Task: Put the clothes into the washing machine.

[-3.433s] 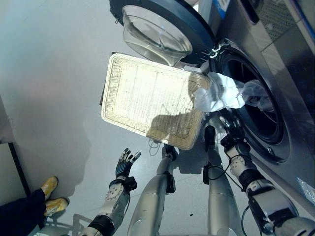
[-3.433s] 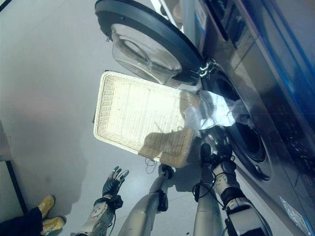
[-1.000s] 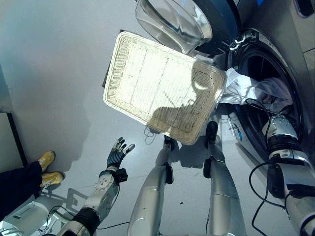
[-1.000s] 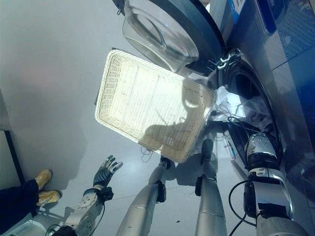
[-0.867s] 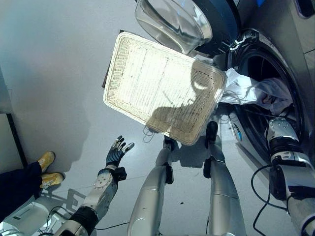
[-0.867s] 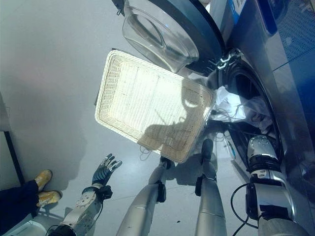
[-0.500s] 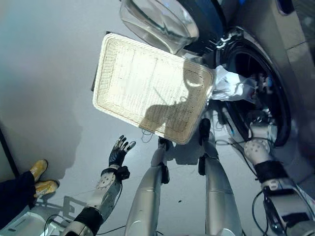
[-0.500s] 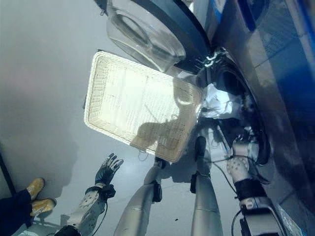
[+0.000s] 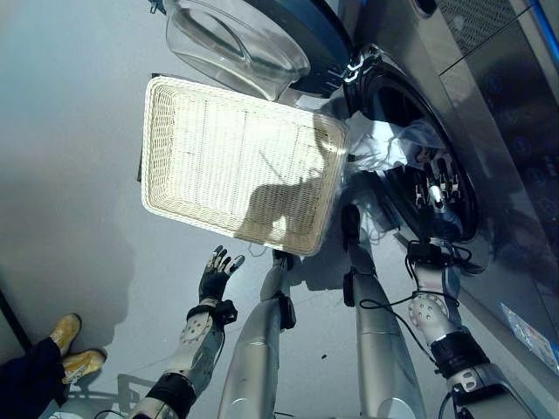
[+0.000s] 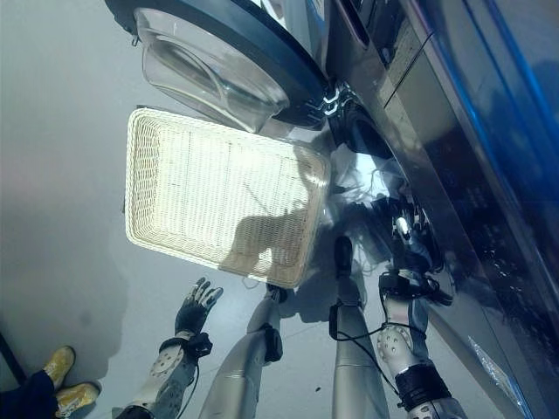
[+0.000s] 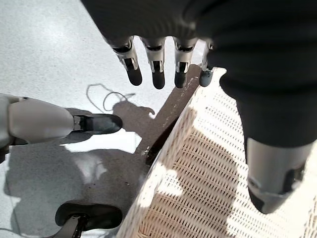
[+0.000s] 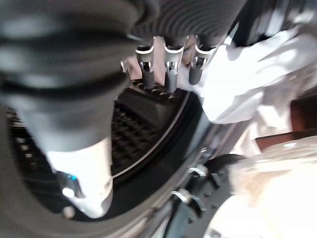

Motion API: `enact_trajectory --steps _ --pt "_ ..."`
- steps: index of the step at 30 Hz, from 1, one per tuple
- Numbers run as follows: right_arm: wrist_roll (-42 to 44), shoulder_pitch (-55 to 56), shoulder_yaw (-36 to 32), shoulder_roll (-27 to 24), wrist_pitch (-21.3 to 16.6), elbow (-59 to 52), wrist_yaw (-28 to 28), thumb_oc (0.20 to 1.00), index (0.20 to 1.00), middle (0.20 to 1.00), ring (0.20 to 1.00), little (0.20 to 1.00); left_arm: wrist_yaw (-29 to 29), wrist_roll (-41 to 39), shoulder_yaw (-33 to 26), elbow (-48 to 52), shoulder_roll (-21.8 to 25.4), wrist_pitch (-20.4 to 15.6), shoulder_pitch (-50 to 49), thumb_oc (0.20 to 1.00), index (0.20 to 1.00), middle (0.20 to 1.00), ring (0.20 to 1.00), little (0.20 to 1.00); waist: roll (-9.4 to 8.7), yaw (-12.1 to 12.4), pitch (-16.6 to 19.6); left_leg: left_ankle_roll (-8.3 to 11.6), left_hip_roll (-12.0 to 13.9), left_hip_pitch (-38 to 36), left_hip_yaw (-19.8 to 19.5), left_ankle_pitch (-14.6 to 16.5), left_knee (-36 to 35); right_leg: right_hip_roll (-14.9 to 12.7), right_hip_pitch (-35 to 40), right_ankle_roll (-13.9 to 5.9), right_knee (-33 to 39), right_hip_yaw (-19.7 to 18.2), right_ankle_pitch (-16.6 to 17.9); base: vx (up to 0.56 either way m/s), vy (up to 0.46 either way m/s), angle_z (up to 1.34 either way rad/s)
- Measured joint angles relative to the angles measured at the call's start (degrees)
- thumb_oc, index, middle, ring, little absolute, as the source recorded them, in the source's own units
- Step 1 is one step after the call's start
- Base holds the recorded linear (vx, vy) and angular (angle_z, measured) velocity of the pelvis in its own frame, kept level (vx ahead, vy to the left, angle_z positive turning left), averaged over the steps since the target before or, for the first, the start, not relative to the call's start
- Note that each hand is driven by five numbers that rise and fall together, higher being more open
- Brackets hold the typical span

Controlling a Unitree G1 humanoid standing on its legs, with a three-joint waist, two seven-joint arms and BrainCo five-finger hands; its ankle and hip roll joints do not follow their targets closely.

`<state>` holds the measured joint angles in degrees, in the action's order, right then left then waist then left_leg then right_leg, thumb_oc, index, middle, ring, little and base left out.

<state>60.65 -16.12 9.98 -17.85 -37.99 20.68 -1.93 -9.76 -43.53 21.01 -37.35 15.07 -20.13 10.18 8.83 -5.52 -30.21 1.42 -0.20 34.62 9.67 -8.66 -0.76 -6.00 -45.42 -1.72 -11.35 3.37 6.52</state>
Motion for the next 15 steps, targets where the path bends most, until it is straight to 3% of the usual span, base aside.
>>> enact_trajectory --steps 4,7,15 --pt "0.07 -1.08 2.05 0.60 3.18 7.34 -0.07 1.000 1.000 1.000 1.000 1.000 -0.03 -0.04 0.02 -1.62 -0.33 -0.43 0.01 1.000 1.000 1.000 1.000 1.000 0.10 0.57 0.06 -0.04 -0.07 -0.04 -0.01 -0.05 0.02 -0.11 0.02 0.16 -0.06 0.02 0.11 0.00 0.055 0.01" --pt "4.69 -3.65 2.38 1.80 7.72 13.92 -0.87 1.000 1.000 1.000 1.000 1.000 -0.29 -0.10 0.29 -2.61 -0.69 -0.44 0.07 1.000 1.000 1.000 1.000 1.000 0.22 1.86 0.14 -0.03 -0.05 -0.12 -0.02 -0.06 0.16 -0.11 0.02 -0.05 -0.27 0.01 -0.04 0.01 0.029 0.00" --pt "9.82 -9.01 1.98 3.08 13.03 20.51 -1.34 1.000 1.000 1.000 1.000 1.000 -0.64 -0.55 1.84 -3.48 -1.51 -0.41 0.26 1.000 1.000 1.000 1.000 1.000 0.38 3.74 0.24 0.16 -0.24 0.50 -0.45 -0.19 0.40 -0.65 -1.17 0.14 -2.67 0.40 -1.21 0.02 0.020 0.06"
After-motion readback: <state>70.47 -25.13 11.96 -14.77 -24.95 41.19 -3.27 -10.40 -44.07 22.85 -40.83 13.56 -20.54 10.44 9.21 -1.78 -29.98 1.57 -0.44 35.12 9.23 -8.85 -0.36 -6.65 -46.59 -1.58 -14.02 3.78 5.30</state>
